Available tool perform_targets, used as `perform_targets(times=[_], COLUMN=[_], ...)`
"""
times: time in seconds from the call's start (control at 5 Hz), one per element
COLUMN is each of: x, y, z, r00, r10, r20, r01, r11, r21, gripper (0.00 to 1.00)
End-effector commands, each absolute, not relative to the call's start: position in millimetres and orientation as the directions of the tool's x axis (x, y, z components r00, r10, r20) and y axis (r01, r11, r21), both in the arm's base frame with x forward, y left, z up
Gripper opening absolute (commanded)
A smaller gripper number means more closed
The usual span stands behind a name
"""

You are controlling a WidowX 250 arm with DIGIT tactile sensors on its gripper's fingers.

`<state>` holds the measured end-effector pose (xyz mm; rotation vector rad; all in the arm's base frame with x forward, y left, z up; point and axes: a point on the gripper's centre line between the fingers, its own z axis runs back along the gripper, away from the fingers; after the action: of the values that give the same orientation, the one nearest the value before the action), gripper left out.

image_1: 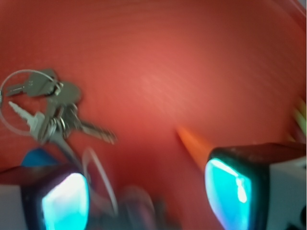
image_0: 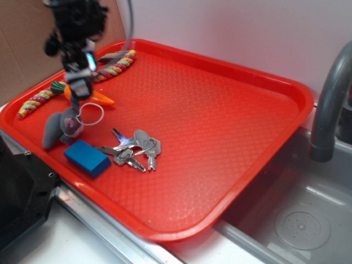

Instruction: Grab the carrot.

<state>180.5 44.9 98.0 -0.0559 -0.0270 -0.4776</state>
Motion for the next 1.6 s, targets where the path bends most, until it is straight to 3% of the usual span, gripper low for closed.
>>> perform_targets(times=[0.0, 0.2, 0.4, 0.6, 0.8, 1.0, 1.2, 1.4], x=[194.0, 196.4, 179.7, 195.9, 188.1, 190.2, 195.2, 208.9], y=[100.3, 87.0, 77.2, 78.4, 75.4, 79.5, 82.1, 81.2], z=[98.6, 77.5, 76.8, 72.6, 64.6, 65.7, 68.2, 66.3], r00=[0.999, 0.964, 0.870, 0.729, 0.876, 0.942, 0.961, 0.986], r10=[0.015, 0.263, 0.492, 0.678, 0.473, 0.327, 0.268, 0.155], r20=[-0.033, -0.041, 0.029, 0.097, 0.094, 0.079, 0.068, 0.062], r01=[-0.018, -0.265, -0.487, -0.661, -0.462, -0.321, -0.266, -0.158], r11=[0.997, 0.963, 0.868, 0.734, 0.879, 0.943, 0.963, 0.986], r21=[-0.073, -0.052, -0.097, -0.156, -0.116, -0.083, -0.045, 0.049], gripper=[1.00, 1.00, 1.00, 1.00, 1.00, 1.00, 1.00, 1.00])
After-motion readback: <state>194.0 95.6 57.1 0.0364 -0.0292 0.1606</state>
